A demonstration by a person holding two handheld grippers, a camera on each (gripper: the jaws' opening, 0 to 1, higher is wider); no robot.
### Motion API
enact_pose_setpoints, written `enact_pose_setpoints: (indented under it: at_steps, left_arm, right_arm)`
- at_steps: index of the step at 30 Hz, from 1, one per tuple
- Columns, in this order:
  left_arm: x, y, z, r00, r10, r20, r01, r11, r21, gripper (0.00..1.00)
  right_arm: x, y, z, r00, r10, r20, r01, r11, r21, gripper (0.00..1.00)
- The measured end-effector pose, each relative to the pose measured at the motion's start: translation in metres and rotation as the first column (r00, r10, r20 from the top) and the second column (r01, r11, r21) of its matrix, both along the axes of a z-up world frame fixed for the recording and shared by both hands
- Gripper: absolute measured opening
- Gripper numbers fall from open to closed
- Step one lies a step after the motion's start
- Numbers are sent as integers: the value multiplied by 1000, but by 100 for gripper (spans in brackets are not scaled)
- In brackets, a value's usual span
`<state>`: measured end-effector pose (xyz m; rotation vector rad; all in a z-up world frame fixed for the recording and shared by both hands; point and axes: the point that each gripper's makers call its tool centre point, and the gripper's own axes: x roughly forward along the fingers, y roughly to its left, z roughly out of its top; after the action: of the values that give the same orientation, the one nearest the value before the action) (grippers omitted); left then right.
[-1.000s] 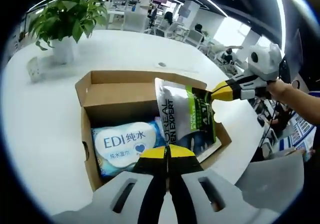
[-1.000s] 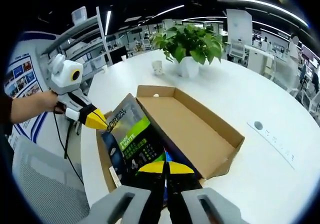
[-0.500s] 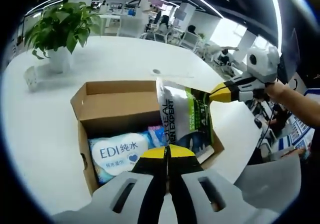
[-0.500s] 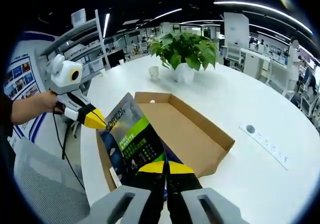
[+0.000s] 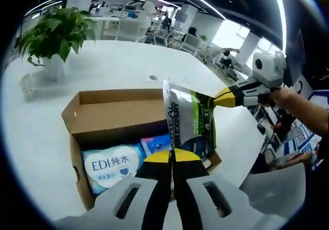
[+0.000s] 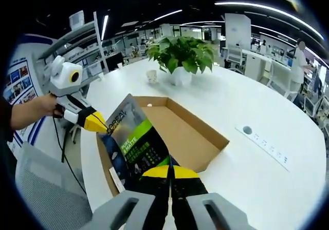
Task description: Operate the shoe box by opening the lid, removing the specified soft item, and placing it in the target area until the item is outside and the box remains undamaged.
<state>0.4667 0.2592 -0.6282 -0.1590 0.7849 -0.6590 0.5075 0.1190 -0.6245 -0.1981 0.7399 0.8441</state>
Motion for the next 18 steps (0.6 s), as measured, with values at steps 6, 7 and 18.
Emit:
enact_pose_setpoints:
  at_steps: [6,7,18]
  left_arm:
    - [2,-11,3,1000,-10,3,10,1000,-7,0]
    - [2,-13,2,1000,-11,2,11,1000,-8,0]
    - [2,-37,4,1000,-27,0,27,999,-25,0]
  right_arm:
    - [1,-14,0,1000,-16,2,16,1000,-10,0]
    - [1,-16,0,1000,-18,2,18,1000,-12,0]
    - [-2,-42,-5,999,-51,-4,51,998,-23,0]
